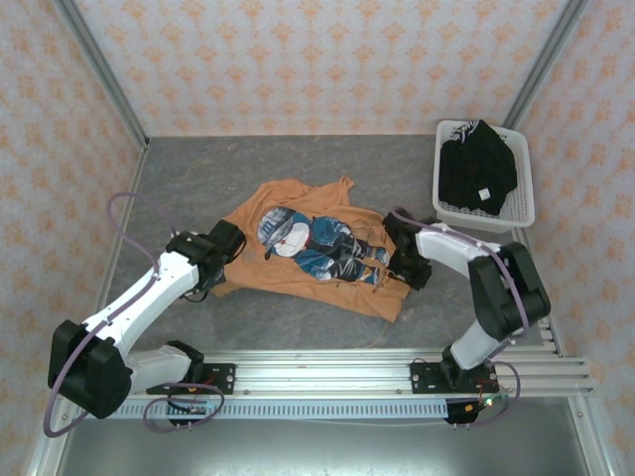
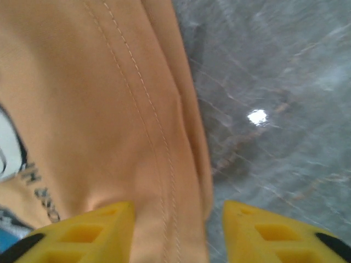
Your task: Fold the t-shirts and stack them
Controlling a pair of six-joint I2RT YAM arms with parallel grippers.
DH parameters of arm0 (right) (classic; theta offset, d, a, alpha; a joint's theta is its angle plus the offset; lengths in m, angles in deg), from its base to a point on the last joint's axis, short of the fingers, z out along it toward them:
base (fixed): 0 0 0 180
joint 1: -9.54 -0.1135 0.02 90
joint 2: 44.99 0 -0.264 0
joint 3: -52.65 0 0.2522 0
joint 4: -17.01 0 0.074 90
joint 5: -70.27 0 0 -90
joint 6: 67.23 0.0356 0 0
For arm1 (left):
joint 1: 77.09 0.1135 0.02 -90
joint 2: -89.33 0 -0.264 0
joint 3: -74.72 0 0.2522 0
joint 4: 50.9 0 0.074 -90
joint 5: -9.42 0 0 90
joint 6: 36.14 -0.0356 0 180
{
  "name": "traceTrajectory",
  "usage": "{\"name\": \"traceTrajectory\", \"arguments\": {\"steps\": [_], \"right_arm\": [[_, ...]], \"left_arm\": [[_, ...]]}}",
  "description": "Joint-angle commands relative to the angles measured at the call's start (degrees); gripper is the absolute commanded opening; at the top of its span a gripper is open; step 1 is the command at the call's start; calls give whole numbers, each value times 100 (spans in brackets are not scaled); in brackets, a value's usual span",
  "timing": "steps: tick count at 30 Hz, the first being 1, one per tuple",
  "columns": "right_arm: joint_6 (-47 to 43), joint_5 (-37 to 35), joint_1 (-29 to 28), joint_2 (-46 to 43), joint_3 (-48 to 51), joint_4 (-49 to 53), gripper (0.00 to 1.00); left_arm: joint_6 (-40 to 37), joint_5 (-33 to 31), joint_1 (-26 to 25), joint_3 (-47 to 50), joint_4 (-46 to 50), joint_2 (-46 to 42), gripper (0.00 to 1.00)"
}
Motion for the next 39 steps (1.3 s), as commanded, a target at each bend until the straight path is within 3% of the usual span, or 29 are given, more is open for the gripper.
{"name": "traceTrajectory", "arguments": {"steps": [1,2,4,9,11,12,16,18,24,29,32,39], "right_arm": [[-21,-289,68,285,-316,-183,21],[-114,-420,71,360,-460,-166,10],[-329,-650,76,492,-849,-49,0],[-776,-1431,110,981,-2019,703,0],[-933,-1334,200,1216,-2281,743,0],[-1007,-1221,232,1319,-2348,716,6],[-1095,-1274,307,1406,-2531,871,48],[-963,-1325,312,1034,-2402,934,56],[-127,-547,200,-699,-924,755,52],[658,426,-316,-1663,361,-203,51],[800,781,-406,-1715,775,-868,51],[423,758,-393,-717,418,-843,49]], "left_arm": [[180,-368,73,-138,269,-63,0],[195,-380,87,-131,282,-89,0],[205,-379,123,-122,295,-128,0],[244,-416,168,-119,295,-192,0],[238,-307,165,-92,194,-176,0],[237,-232,170,-77,152,-151,0],[191,192,170,51,-92,-13,0],[192,350,170,105,-141,59,0],[202,460,170,192,-235,14,0],[143,479,168,168,-282,60,0],[148,481,168,136,-298,81,0],[132,437,168,80,-262,127,0]]}}
